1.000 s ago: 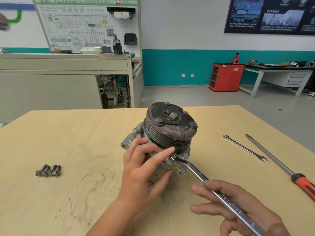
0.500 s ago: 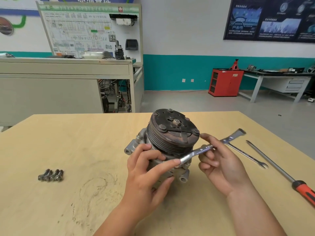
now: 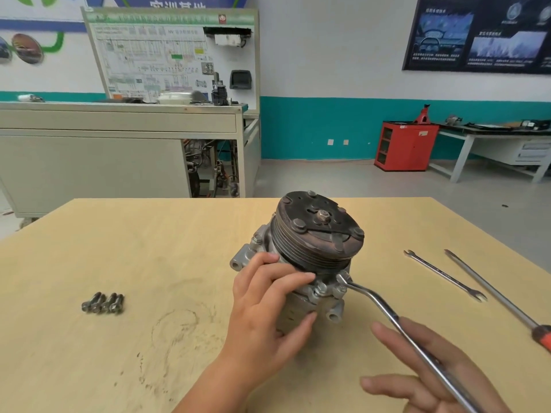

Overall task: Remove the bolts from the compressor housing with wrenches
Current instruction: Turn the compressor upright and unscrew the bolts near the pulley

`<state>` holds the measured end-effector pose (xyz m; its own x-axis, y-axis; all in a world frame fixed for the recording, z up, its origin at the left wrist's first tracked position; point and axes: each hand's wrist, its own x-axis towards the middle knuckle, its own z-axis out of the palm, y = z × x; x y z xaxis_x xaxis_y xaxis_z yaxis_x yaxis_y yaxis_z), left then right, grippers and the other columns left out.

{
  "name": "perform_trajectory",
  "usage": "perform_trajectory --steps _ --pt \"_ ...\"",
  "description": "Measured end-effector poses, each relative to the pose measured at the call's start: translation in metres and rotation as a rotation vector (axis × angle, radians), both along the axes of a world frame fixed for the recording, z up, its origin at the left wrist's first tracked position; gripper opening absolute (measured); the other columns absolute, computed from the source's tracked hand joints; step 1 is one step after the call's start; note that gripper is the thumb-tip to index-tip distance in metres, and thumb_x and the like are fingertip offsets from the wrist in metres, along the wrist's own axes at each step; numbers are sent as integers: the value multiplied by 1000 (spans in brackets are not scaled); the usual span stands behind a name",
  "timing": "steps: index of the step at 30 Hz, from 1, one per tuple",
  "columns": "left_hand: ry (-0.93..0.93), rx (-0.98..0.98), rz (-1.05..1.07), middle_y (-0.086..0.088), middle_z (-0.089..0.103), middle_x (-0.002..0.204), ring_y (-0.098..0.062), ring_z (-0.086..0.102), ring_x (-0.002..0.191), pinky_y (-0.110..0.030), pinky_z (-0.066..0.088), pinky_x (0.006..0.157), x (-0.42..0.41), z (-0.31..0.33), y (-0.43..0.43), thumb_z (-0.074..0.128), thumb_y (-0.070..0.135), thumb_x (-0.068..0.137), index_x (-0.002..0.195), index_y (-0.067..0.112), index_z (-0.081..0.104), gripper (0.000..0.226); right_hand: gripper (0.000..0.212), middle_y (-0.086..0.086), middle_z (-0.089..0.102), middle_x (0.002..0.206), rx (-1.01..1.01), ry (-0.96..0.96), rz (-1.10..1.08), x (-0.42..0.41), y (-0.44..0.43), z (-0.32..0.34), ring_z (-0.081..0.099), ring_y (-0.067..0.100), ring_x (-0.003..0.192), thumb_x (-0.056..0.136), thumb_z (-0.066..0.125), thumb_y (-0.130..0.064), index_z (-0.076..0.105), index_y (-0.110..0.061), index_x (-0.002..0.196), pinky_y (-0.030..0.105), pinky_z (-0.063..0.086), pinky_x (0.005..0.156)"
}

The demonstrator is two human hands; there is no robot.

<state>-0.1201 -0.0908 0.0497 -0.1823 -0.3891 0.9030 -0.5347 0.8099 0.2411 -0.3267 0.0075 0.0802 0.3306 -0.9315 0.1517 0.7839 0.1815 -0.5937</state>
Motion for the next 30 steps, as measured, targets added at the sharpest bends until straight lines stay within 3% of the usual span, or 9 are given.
perform_trajectory --steps 3,6,8,13,16,19,22,28,30 --pt "-3 1 15 13 50 111 -20 45 119 -40 33 107 -1 0 1 69 30 76 117 26 53 44 46 25 22 149 58 122 -12 2 5 0 24 56 126 97 16 9 21 7 143 39 38 101" --pt "-2 -8 28 12 50 111 -20 43 120 -42 35 103 -2 0 1 68 30 76 118 27 53 45 72 -39 30 135 -266 471 98 13 -12 -4 52 12 120 81 62 -55 27 -39 142 7 45 79" --pt "-8 -17 42 12 49 110 -19 41 121 -42 37 101 -3 0 2 67 29 76 121 28 52 47 94 -54 26 122 -283 592 128 24 -13 0 59 4 110 60 65 -74 16 -41 134 3 45 69" --pt "-24 -30 64 10 47 107 -24 42 118 -40 35 102 -5 1 2 66 26 78 118 31 57 41 64 -19 66 110 -276 659 -15 15 1 6 72 20 80 49 74 -64 62 -49 110 11 47 55" --pt "-1 -19 44 9 48 107 -25 41 118 -38 33 105 -7 1 3 66 25 78 115 30 56 38 65 14 66 57 -82 406 -288 16 -11 13 54 19 36 29 85 -59 75 -24 83 10 33 36" --pt "7 -42 17 7 47 107 -27 41 117 -35 30 107 -6 0 2 65 25 78 110 30 56 34 30 -4 33 36 43 206 -487 20 -46 12 21 5 33 73 62 -35 65 -10 89 13 19 35" --pt "2 -51 7 6 46 106 -25 39 118 -33 29 108 -4 0 1 64 26 78 109 31 57 32 23 -8 25 39 48 291 -510 21 -74 9 20 4 34 92 41 -21 61 -14 86 15 17 36" --pt "43 -35 -16 6 51 110 -22 40 122 -41 34 105 -3 -3 -1 66 28 77 129 31 41 57 15 -8 34 41 5 -7 -384 7 -71 10 18 4 40 71 64 -33 69 -19 67 15 27 34" --pt "69 -20 -40 7 52 111 -18 41 124 -44 35 104 -4 -3 -1 66 28 77 130 30 37 61 22 1 48 49 -91 -88 -377 -1 -55 -8 37 7 41 67 72 -32 69 -11 73 19 37 39"
